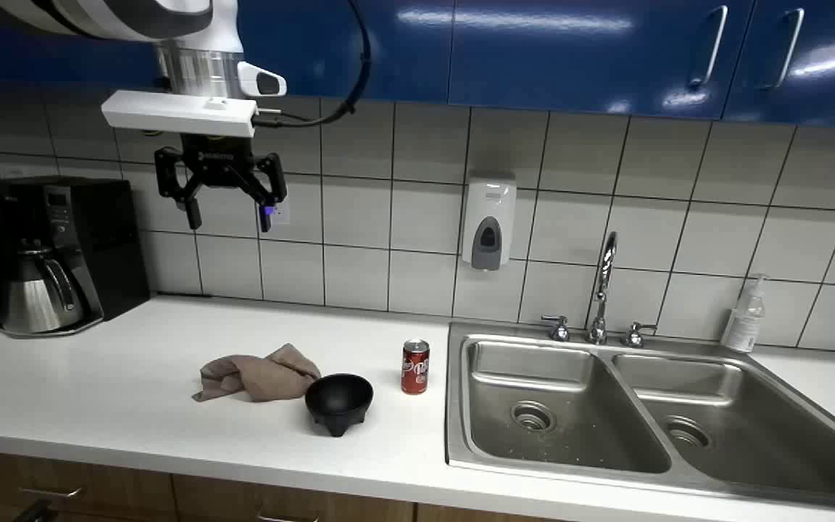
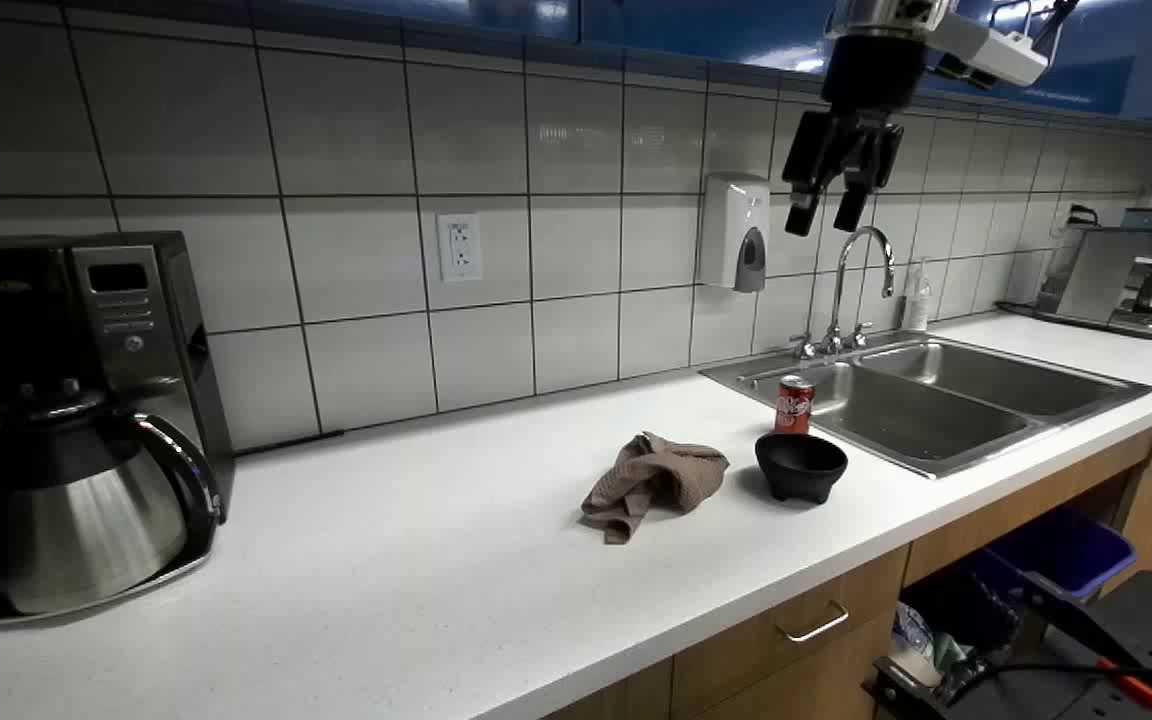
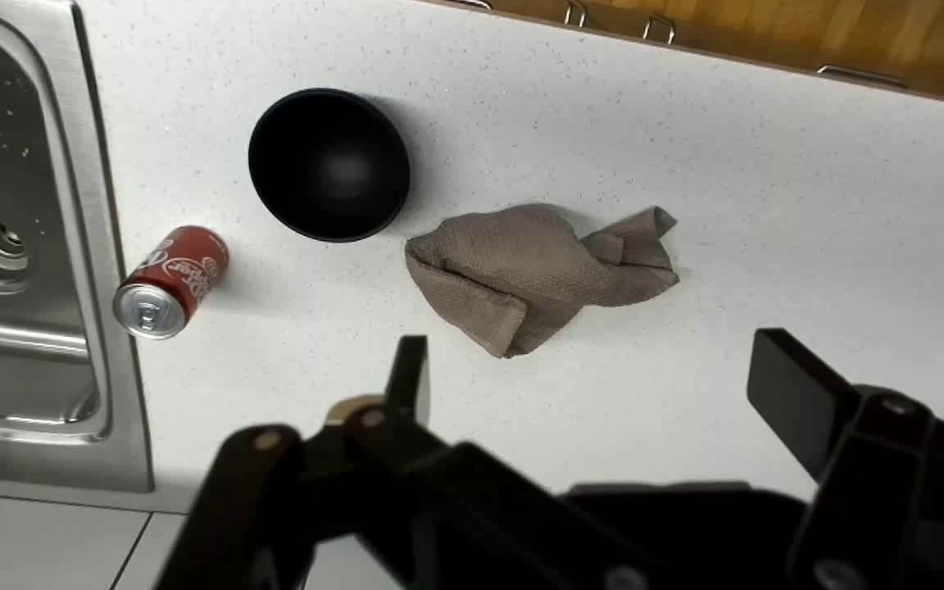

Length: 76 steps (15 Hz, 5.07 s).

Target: Put the red can in the black bowl.

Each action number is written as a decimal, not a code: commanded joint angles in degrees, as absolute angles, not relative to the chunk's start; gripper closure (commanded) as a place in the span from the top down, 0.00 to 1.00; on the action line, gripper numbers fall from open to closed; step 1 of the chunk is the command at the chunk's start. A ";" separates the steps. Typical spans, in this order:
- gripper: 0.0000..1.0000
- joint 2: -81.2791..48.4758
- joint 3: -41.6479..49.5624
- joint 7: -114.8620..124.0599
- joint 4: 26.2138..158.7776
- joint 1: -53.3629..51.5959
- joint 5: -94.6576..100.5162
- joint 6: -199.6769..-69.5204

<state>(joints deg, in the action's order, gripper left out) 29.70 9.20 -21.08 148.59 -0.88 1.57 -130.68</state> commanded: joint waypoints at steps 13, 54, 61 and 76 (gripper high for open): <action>1.00 28.07 8.52 -19.03 149.91 0.80 2.69 -134.25; 1.00 -20.82 12.79 12.15 121.90 9.71 1.90 -150.78; 1.00 -28.66 12.65 12.85 114.38 10.27 -1.95 -150.48; 1.00 -43.86 14.22 17.39 98.21 10.92 -4.75 -146.45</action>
